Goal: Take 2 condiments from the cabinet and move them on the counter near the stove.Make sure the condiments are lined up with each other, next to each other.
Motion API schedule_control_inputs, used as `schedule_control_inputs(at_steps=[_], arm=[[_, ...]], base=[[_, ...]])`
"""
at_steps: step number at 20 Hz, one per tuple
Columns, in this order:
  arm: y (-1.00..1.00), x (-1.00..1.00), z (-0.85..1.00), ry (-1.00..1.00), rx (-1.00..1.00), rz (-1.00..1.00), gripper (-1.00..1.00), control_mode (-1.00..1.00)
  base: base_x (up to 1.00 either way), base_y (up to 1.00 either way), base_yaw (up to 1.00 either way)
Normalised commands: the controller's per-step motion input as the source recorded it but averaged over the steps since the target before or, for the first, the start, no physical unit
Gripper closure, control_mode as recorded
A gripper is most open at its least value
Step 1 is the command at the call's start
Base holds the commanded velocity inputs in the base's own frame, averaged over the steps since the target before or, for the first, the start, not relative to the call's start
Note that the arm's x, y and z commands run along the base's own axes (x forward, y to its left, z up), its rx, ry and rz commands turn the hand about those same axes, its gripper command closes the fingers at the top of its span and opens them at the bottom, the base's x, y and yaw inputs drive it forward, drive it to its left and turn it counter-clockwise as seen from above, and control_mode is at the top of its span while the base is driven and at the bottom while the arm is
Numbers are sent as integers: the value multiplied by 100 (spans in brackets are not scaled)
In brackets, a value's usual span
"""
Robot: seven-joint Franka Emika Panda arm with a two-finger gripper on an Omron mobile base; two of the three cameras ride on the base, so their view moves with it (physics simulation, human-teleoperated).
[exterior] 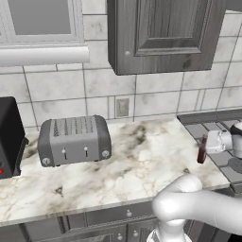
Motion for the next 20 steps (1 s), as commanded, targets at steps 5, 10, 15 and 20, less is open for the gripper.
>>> schedule_control_inputs(at_steps=[5, 10, 15, 20], arm=[[0, -34, -28, 0, 0, 0, -100, -100], [0, -9, -14, 0, 0, 0, -100, -100], [0, 0, 0, 0, 0, 0, -100, -100], [0, 0, 0, -2, 0, 0, -100, -100]], base=[[0, 0, 0], [0, 0, 0], [0, 0, 0], [0, 0, 0]])
